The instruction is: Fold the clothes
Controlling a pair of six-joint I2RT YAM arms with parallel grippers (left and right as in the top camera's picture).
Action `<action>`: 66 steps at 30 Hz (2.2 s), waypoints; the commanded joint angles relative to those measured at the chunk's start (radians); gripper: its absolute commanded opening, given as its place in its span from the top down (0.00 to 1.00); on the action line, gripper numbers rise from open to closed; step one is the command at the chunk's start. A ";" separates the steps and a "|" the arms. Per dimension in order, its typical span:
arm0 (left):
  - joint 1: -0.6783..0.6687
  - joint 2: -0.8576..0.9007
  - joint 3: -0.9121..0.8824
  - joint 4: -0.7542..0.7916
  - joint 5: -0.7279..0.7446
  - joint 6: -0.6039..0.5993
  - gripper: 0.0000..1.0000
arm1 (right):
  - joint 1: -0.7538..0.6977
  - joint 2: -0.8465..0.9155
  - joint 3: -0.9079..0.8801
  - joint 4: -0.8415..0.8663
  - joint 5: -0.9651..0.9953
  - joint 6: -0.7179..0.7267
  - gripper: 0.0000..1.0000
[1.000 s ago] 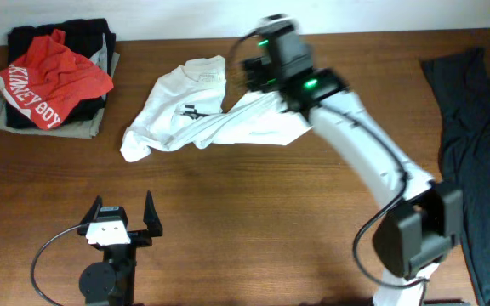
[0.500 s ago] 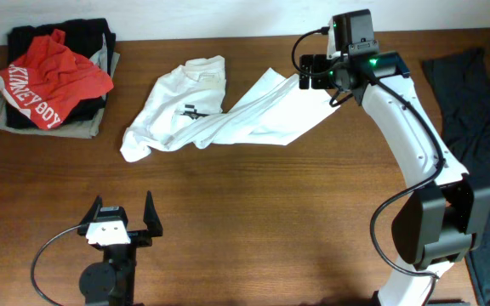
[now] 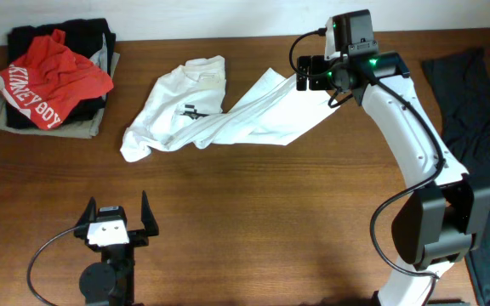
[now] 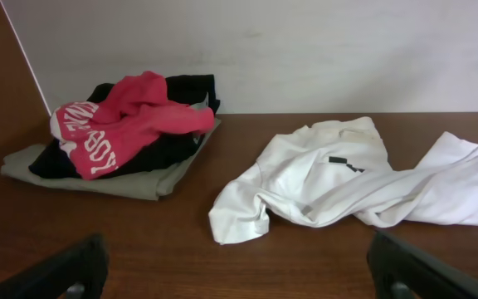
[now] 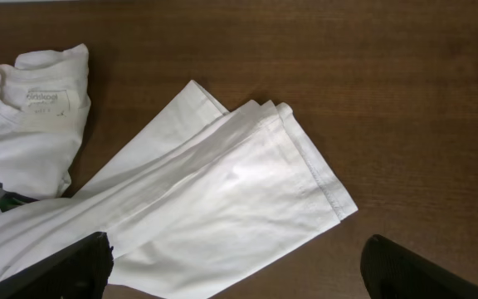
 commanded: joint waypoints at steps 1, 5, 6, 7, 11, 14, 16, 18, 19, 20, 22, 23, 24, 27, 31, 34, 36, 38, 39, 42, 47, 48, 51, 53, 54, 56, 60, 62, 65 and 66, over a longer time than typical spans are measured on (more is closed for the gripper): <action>-0.004 -0.005 -0.006 0.029 -0.004 0.009 0.01 | -0.002 0.001 -0.008 0.000 -0.009 0.012 0.01; -0.004 -0.005 -0.006 0.087 0.216 -0.012 0.01 | -0.002 0.001 -0.008 0.000 0.000 0.012 0.01; -0.004 -0.005 -0.006 0.086 0.246 -0.012 0.01 | -0.002 0.001 -0.008 0.000 -0.001 0.012 0.01; -0.004 -0.005 -0.006 0.081 0.256 -0.012 0.01 | -0.002 0.001 -0.008 0.000 -0.001 0.012 0.01; -0.004 -0.003 -0.006 0.017 0.259 -0.012 0.01 | -0.002 0.001 -0.008 0.000 -0.001 0.012 0.01; -0.004 0.013 -0.006 0.018 0.266 -0.012 0.01 | -0.002 0.001 -0.008 0.000 -0.001 0.012 0.01; -0.004 0.027 -0.006 0.018 0.266 -0.012 0.01 | -0.002 0.001 -0.008 0.000 -0.001 0.012 0.01; -0.004 0.042 -0.006 0.018 0.266 -0.012 0.01 | -0.002 0.001 -0.008 0.000 -0.001 0.012 0.01; -0.004 0.052 -0.006 0.018 0.266 -0.012 0.01 | -0.002 0.001 -0.008 0.000 -0.001 0.012 0.01; -0.004 0.061 -0.006 0.018 0.266 -0.012 0.01 | -0.002 0.001 -0.008 0.000 -0.001 0.012 0.01; -0.004 0.079 -0.006 0.018 0.266 -0.012 0.01 | -0.002 0.001 -0.008 0.000 -0.001 0.012 0.01; -0.004 0.087 -0.006 0.019 0.269 -0.012 0.01 | -0.002 0.001 -0.008 0.000 -0.001 0.012 0.01; -0.004 0.092 -0.006 0.019 0.269 -0.012 0.01 | -0.002 0.001 -0.008 0.000 -0.001 0.012 0.01; -0.004 0.096 -0.006 0.020 0.270 -0.013 0.01 | -0.002 0.001 -0.008 0.000 -0.001 0.012 0.01; -0.004 0.096 -0.005 0.027 0.270 -0.071 0.01 | -0.002 0.001 -0.008 0.000 -0.001 0.012 0.01; -0.004 0.096 0.003 0.026 0.273 -0.073 0.01 | -0.002 0.001 -0.008 0.000 -0.001 0.012 0.01; -0.004 0.097 0.017 0.025 0.274 -0.073 0.01 | -0.002 0.001 -0.008 0.000 -0.001 0.012 0.01; -0.004 0.103 0.038 0.016 0.274 -0.073 0.01 | -0.002 0.001 -0.008 0.000 -0.001 0.012 0.01; -0.004 0.116 0.056 0.003 0.274 -0.077 0.01 | -0.002 0.001 -0.008 0.000 -0.001 0.012 0.01; -0.004 0.196 0.128 -0.055 0.293 -0.076 0.01 | -0.002 0.001 -0.008 0.000 -0.001 0.012 0.01; -0.004 0.464 0.286 -0.093 0.334 -0.075 0.01 | -0.002 0.001 -0.008 0.000 -0.001 0.012 0.01; -0.004 0.544 0.332 -0.094 0.349 -0.075 0.01 | -0.002 0.001 -0.008 0.000 -0.001 0.012 0.01; -0.004 0.718 0.439 -0.101 0.398 -0.064 0.01 | -0.002 0.001 -0.008 0.000 -0.001 0.012 0.01; -0.004 0.839 0.517 -0.095 0.449 -0.064 0.01 | -0.002 0.001 -0.008 0.000 -0.001 0.012 0.01; -0.004 0.919 0.570 -0.093 0.468 -0.065 0.01 | -0.002 0.001 -0.008 0.000 -0.001 0.012 0.01; -0.004 0.991 0.612 -0.091 0.473 -0.069 0.01 | -0.002 0.001 -0.008 0.000 -0.001 0.012 0.01; -0.001 1.114 0.694 -0.105 0.431 -0.117 0.01 | -0.002 0.001 -0.008 0.000 -0.001 0.012 0.01; 0.020 1.164 0.750 -0.174 0.301 -0.231 0.01 | -0.002 0.001 -0.008 0.000 -0.001 0.012 0.01; 0.092 1.249 0.869 -0.370 0.194 -0.248 0.01 | -0.002 0.001 -0.008 0.000 -0.001 0.012 0.01; 0.106 1.273 0.894 -0.412 0.164 -0.248 0.01 | -0.002 0.001 -0.008 0.000 -0.001 0.012 0.01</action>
